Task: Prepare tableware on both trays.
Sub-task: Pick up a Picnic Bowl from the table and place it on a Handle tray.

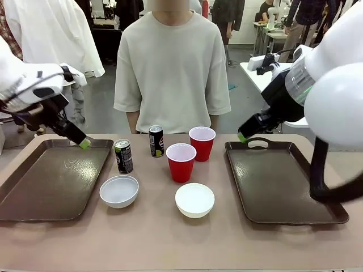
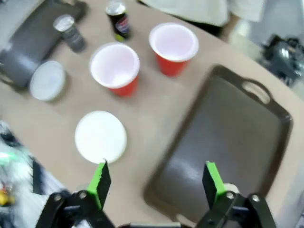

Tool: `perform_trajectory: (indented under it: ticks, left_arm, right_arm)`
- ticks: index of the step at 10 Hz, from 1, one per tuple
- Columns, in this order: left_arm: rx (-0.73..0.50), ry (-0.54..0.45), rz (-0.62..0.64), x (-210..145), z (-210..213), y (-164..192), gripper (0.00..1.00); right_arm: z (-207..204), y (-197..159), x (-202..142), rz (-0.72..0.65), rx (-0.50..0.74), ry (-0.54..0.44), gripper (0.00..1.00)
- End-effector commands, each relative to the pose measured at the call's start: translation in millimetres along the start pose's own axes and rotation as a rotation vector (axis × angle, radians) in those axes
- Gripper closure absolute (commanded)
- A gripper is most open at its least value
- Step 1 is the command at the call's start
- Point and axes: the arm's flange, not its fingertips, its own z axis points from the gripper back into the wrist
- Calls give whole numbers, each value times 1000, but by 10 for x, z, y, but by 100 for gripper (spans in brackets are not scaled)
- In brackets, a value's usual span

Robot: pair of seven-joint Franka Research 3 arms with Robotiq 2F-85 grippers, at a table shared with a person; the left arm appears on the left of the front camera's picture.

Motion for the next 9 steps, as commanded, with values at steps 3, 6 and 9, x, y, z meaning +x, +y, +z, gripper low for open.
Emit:
perform_trajectory:
  ticks: [3,6,9]
  left_arm:
    - [-594,-128,177,-301,134,892,0]
    - [-748,-127,375,-723,-107,1433,0]
    - [-775,-186,568,-959,-128,1641,0]
  right_arm:
    - [303,-1214,-534,-553,756,-284,0]
    - [362,-1666,-1182,-725,793,-299,0]
    - [160,-1768,-1445,-777,784,-212,0]
